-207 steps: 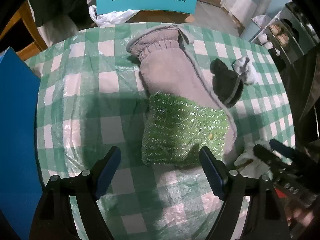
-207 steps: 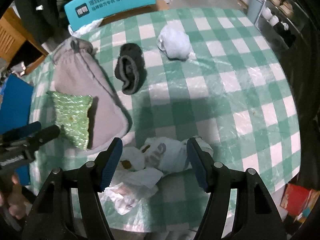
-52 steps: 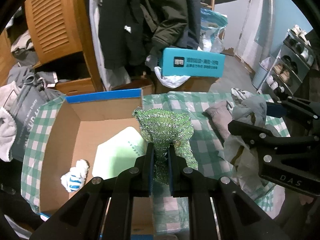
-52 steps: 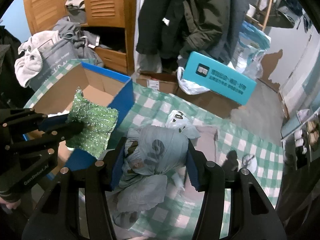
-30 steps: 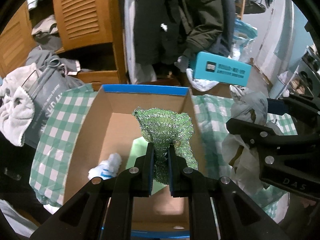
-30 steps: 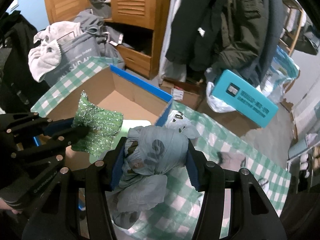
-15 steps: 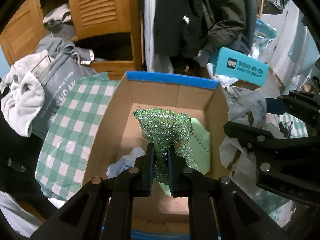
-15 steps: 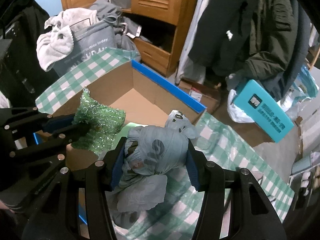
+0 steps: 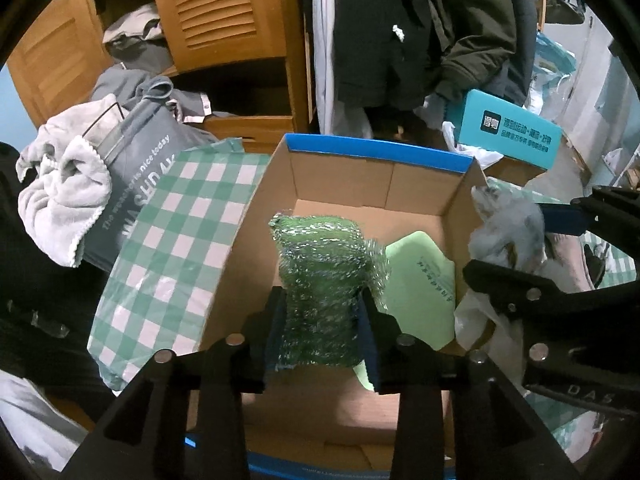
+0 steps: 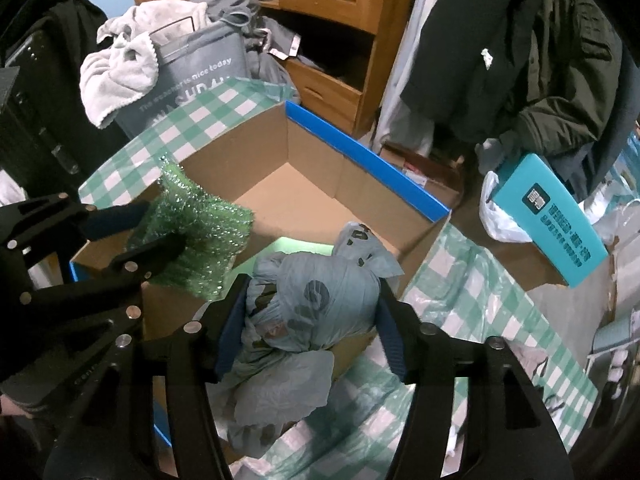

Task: Organize soft objects
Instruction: 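Open the left tool over the box while the right tool drops the white bundle inside, then withdraw both tools from the box back over the table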

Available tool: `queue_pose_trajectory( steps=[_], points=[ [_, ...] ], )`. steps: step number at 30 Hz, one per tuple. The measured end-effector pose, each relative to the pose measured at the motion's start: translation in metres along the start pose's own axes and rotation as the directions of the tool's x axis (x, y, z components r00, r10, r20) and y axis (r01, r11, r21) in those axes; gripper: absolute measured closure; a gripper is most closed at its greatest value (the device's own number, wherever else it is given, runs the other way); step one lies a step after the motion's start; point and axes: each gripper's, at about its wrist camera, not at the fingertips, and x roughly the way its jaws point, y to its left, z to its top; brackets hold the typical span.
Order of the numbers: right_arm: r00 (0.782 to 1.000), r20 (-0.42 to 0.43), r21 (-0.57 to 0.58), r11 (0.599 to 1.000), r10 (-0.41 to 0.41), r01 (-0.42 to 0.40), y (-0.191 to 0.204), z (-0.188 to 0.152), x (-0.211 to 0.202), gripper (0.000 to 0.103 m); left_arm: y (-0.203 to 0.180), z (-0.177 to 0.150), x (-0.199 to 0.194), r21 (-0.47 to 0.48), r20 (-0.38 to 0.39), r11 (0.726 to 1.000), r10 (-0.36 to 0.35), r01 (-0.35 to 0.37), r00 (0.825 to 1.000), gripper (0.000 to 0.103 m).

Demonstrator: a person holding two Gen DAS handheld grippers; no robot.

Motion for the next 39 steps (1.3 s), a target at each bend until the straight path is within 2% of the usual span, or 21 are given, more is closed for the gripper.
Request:
queue_pose_trajectory(
  steps=[4,7,20,24,36,39],
  points=[
    [1.000,0.002,0.015,1.000,0.003,-0.003,-0.006,-0.001,-0.002,0.032,0.002,0.002,-0.003,-0.010,0.008,1.000,0.012,-0.011,1.000,0.057],
    [1.000,0.020,0.033,0.999,0.005,-0.006,-0.009,0.000,-0.006,0.030,0.002,0.002,-0.004,-0.007,0.013,1.000,0.021,-0.021,1.000,0.052],
    [1.000,0.027,0.104,0.995,-0.003,0.000,-0.033,-0.014,-0.018,0.030,-0.011,0.001,-0.006,0.007,0.003,1.000,-0.014,0.014,1.000,0.051],
    [0.999,0.029,0.123,0.992,-0.014,0.010,-0.042,-0.021,-0.022,0.030,-0.019,0.002,-0.008,0.020,0.006,1.000,-0.010,0.010,1.000,0.047],
    [0.999,0.030,0.154,0.988,-0.038,0.033,-0.069,-0.046,-0.035,0.030,-0.058,0.004,-0.015,0.101,0.020,0.995,-0.018,0.015,1.000,0.045],
    [0.999,0.028,0.172,0.984,-0.041,0.036,-0.078,-0.054,-0.037,0.030,-0.071,0.004,-0.016,0.123,0.016,0.992,-0.025,0.023,1.000,0.042]
  ],
)
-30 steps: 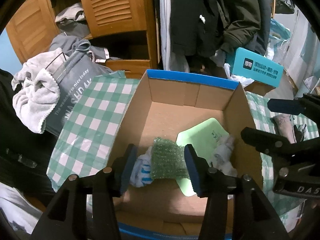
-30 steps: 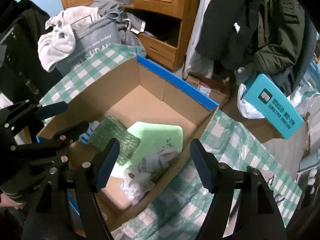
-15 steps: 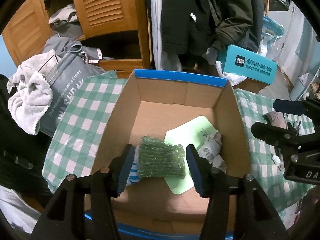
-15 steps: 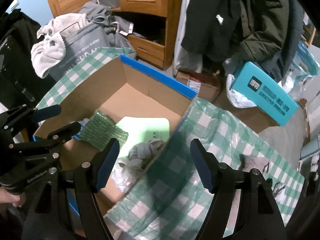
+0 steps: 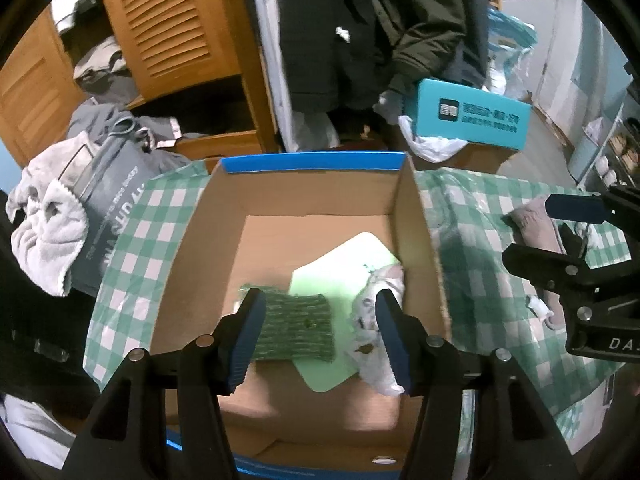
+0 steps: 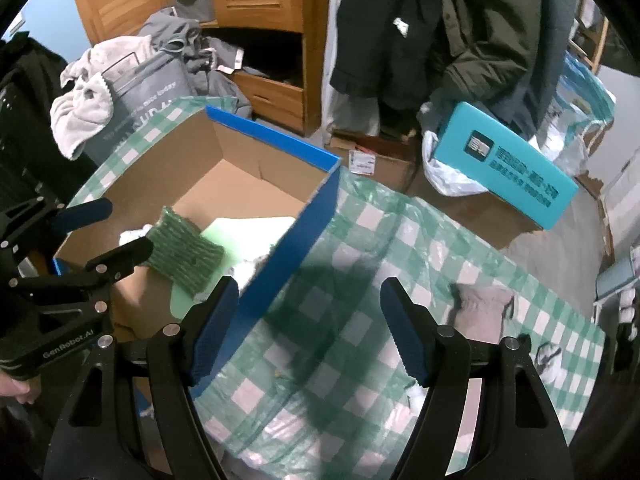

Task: Organize soft objects
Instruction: 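Withdraw both tools from the box back over the table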

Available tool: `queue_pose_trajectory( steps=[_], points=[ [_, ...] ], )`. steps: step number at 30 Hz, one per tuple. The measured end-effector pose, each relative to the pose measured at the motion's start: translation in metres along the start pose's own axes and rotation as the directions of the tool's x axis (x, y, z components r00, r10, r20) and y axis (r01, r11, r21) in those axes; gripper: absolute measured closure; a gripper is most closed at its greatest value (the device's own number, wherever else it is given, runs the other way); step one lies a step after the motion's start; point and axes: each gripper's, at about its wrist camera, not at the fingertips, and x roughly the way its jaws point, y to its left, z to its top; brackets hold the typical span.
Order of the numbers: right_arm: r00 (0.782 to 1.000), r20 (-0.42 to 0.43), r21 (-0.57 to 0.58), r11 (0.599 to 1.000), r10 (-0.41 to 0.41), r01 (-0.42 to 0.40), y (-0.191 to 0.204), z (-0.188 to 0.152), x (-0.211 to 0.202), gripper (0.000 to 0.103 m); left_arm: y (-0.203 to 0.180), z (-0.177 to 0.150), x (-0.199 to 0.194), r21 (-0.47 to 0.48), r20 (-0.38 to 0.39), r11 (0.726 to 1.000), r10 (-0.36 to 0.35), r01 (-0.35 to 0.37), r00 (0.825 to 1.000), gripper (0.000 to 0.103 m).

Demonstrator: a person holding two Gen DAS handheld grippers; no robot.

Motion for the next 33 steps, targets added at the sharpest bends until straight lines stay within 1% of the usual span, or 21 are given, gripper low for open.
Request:
queue_pose_trajectory(
  steps=[1,7,14,18,22,28,33],
  points=[
    [1.000,-0.001,0.005,1.000,-0.004,0.004,-0.003,-0.002,0.000,0.030,-0.003,0.000,-0.001,0.004,0.002,1.000,-0.006,0.006,1.000,0.040],
    [0.999,-0.015,0.033,0.999,-0.028,0.029,-0.025,-0.018,-0.001,0.030,-0.029,0.002,-0.001,0.040,-0.004,0.998,-0.044,0.044,0.999,0.040],
    [0.998,-0.035,0.087,0.994,-0.056,0.059,-0.058,-0.041,-0.002,0.030,-0.059,0.003,0.003,0.090,-0.023,0.994,-0.054,0.056,0.998,0.039],
    [0.996,-0.047,0.114,0.991,-0.070,0.075,-0.074,-0.051,0.000,0.030,-0.077,0.003,0.005,0.119,-0.032,0.991,-0.060,0.064,0.998,0.035],
    [0.993,-0.055,0.131,0.985,-0.106,0.112,-0.090,-0.061,0.001,0.030,-0.093,0.002,0.009,0.148,-0.046,0.987,-0.063,0.069,0.997,0.035],
    [0.988,-0.076,0.153,0.978,-0.134,0.145,-0.110,-0.075,0.001,0.030,-0.115,0.002,0.015,0.187,-0.064,0.979,-0.066,0.076,0.996,0.034],
    [0.987,-0.093,0.175,0.973,-0.134,0.149,-0.125,-0.086,0.000,0.030,-0.127,0.000,0.023,0.194,-0.101,0.975,-0.092,0.110,0.991,0.034]
  ],
)
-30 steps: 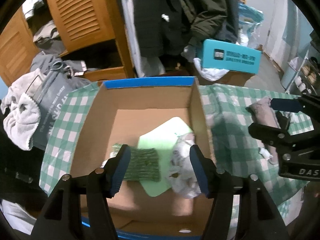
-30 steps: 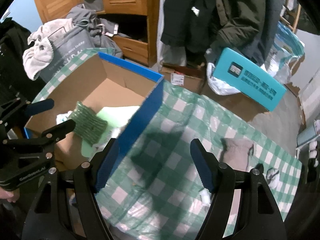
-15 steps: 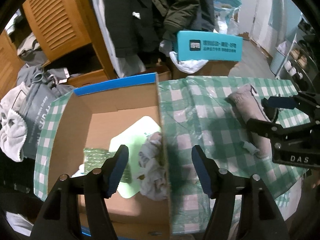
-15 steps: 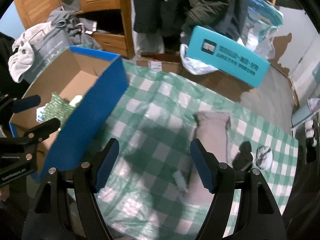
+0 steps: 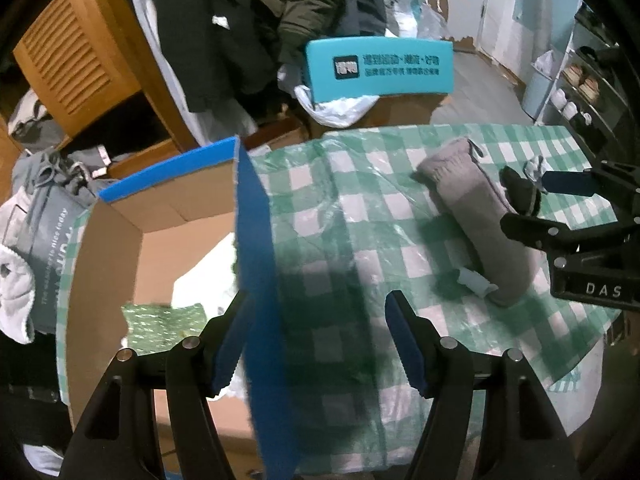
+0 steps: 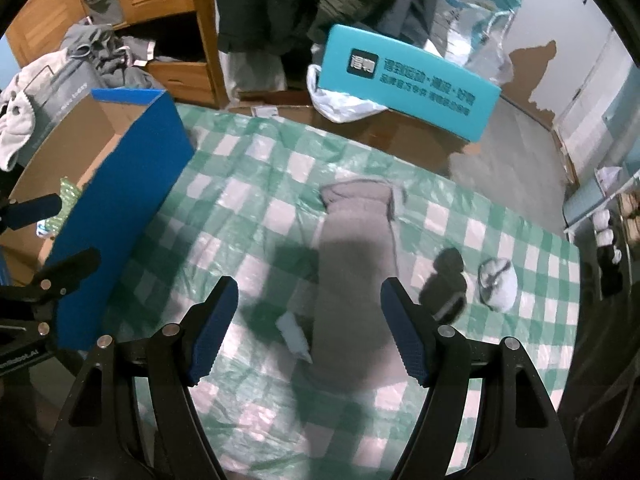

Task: Organize soft objects
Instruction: 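Withdraw both tools from the box back over the table, then lower the left tool to the grey fleece sock while the right tool lowers to the grey-blue sock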

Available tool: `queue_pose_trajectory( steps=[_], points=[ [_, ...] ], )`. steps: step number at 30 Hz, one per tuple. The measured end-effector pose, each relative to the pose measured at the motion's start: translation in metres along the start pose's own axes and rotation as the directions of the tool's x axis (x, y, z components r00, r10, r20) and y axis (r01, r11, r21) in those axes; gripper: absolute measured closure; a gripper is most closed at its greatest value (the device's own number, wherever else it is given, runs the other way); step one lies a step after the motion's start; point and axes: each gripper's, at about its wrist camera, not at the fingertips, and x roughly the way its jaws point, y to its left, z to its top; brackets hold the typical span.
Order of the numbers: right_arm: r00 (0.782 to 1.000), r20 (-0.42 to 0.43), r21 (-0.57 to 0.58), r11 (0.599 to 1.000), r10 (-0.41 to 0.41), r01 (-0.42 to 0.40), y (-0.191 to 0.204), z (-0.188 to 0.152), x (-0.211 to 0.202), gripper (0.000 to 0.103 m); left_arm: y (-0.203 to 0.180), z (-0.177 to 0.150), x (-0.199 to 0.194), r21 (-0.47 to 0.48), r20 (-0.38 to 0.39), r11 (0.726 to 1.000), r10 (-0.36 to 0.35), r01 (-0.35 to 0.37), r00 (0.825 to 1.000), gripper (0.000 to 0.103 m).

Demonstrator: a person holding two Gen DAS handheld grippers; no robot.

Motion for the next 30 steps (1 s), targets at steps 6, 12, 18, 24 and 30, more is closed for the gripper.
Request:
queue_pose_trajectory(
  steps=[6,12,18,24,30],
  points=[
    [1.000,-0.013,0.050,0.999,-0.015,0.016,-0.024,-0.010,0.002,0.030,-0.017,0.004,0.007,0.009,-0.023,1.000,-0.029,0.029,0.999,0.034],
    [0.999,-0.041,0.086,0.996,-0.032,0.036,-0.049,-0.022,0.006,0.030,-0.033,0.015,0.014,0.010,-0.056,0.997,-0.082,0.083,0.995,0.034],
    [0.997,-0.057,0.095,0.993,-0.058,0.064,-0.075,-0.024,0.000,0.030,-0.052,0.029,0.022,0.026,-0.085,0.993,-0.111,0.114,0.990,0.034],
    [0.994,-0.072,0.082,0.992,-0.086,0.092,-0.105,-0.016,-0.009,0.030,-0.063,0.044,0.031,0.023,-0.130,0.986,-0.159,0.163,0.979,0.025],
    [0.991,-0.097,0.084,0.992,-0.088,0.096,-0.135,-0.005,-0.004,0.030,-0.081,0.066,0.045,0.054,-0.167,0.982,-0.171,0.182,0.971,0.024]
  ],
)
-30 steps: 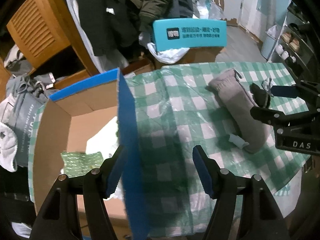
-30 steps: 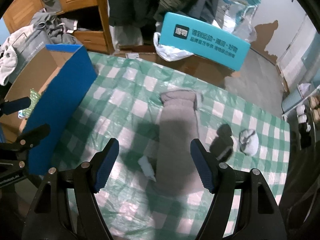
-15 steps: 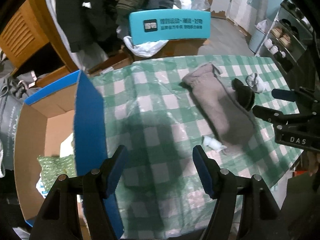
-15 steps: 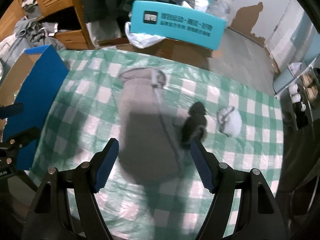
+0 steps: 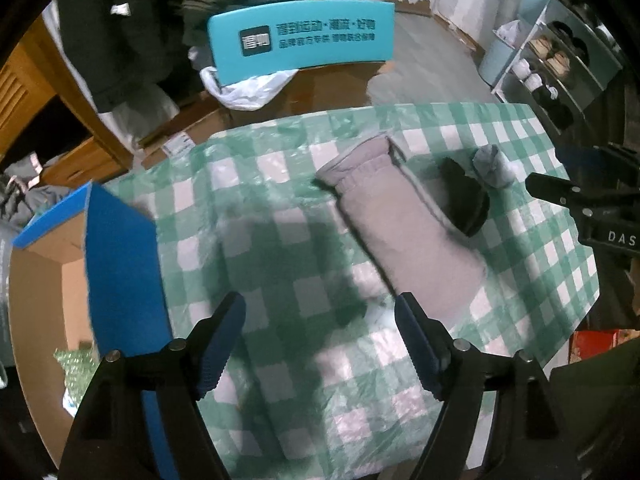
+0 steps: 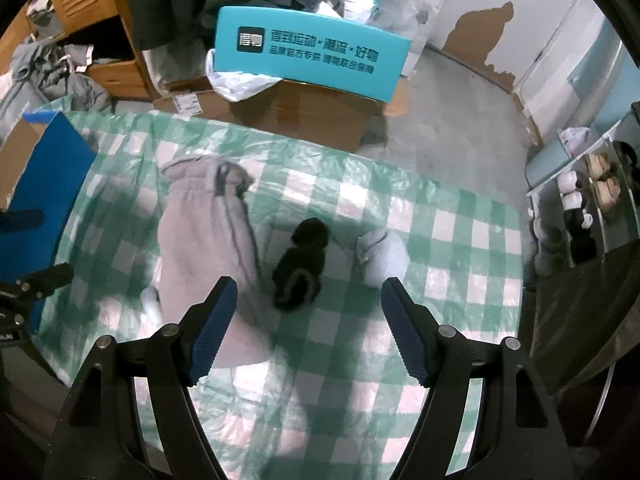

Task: Organize soft objects
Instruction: 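Lower the left tool to the grey fleece sock while the right tool lowers to the grey-blue sock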

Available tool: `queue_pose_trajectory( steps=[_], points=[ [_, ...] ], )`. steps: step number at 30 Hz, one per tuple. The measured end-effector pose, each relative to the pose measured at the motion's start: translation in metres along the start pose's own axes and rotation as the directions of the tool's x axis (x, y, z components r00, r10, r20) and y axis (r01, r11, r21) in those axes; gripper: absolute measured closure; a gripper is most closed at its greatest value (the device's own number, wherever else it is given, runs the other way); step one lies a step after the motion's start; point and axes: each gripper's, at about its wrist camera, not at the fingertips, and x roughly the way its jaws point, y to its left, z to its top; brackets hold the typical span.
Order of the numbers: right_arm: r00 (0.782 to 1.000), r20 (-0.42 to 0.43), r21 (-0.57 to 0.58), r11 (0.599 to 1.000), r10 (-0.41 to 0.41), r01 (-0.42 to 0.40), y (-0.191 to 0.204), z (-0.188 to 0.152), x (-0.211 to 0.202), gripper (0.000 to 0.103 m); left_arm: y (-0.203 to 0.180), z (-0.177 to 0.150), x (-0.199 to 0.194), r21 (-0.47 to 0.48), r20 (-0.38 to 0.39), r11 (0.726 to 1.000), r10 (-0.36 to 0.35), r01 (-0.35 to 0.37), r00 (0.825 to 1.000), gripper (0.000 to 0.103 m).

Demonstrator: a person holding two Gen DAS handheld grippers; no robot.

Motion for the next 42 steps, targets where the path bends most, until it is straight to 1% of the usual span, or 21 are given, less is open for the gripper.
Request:
queue_pose_trajectory(
  steps=[3,4,7,11,12,15,17,20,23,24,26,31,37,42],
  points=[
    [1.000,-0.016,0.007,1.000,0.005,-0.005,-0.012,0.008,0.007,0.030,-0.006,0.016,0.011,-0.011,-0.014,0.999,-0.044,0.044,0.999,0.021],
    [1.000,-0.023,0.009,1.000,0.007,-0.007,-0.016,0.011,0.010,0.029,-0.007,0.020,0.015,-0.013,-0.020,0.999,-0.047,0.047,0.999,0.021],
    [0.999,-0.043,0.027,1.000,0.010,-0.009,-0.030,0.018,0.023,0.029,-0.013,0.034,0.030,-0.012,-0.037,1.000,-0.024,0.024,0.999,0.021],
    [0.998,-0.063,0.061,0.998,0.007,-0.003,-0.049,0.022,0.042,0.029,-0.016,0.048,0.052,-0.037,-0.075,0.998,-0.057,0.054,0.996,0.021],
    [0.997,-0.082,0.077,0.997,0.010,-0.004,-0.058,0.022,0.055,0.029,-0.017,0.050,0.057,-0.043,-0.083,0.997,-0.065,0.062,0.994,0.021],
    [0.995,-0.104,0.084,0.996,0.003,0.005,-0.065,0.020,0.067,0.029,-0.017,0.054,0.069,-0.063,-0.105,0.996,-0.075,0.068,0.992,0.021],
    [0.993,-0.121,0.094,0.996,0.001,0.011,-0.071,0.018,0.075,0.029,-0.016,0.056,0.075,-0.088,-0.109,0.992,-0.095,0.086,0.990,0.021],
    [0.990,-0.138,0.116,0.993,0.022,-0.006,-0.079,0.016,0.086,0.030,-0.016,0.059,0.084,-0.124,-0.113,0.985,-0.131,0.117,0.985,0.021],
    [0.987,-0.153,0.129,0.991,0.039,-0.019,-0.084,0.016,0.094,0.029,-0.015,0.061,0.090,-0.162,-0.112,0.977,-0.158,0.139,0.981,0.020],
    [0.987,-0.155,0.129,0.991,0.040,-0.020,-0.085,0.016,0.095,0.029,-0.015,0.063,0.093,-0.176,-0.113,0.974,-0.165,0.144,0.980,0.017],
    [0.986,-0.162,0.129,0.991,0.039,-0.018,-0.087,0.016,0.100,0.029,-0.014,0.065,0.098,-0.198,-0.118,0.968,-0.176,0.151,0.977,0.015],
    [0.982,-0.183,0.137,0.990,0.047,-0.022,-0.088,0.014,0.112,0.029,-0.020,0.069,0.110,-0.197,-0.146,0.969,-0.179,0.148,0.973,0.015],
    [0.974,-0.223,0.121,0.992,0.045,-0.018,-0.084,0.010,0.127,0.029,-0.027,0.074,0.124,-0.214,-0.162,0.964,-0.193,0.157,0.968,0.015],
    [0.979,-0.202,0.121,0.993,0.040,-0.016,-0.082,0.011,0.129,0.030,-0.032,0.077,0.129,-0.225,-0.162,0.961,-0.200,0.161,0.966,0.016]
  ],
)
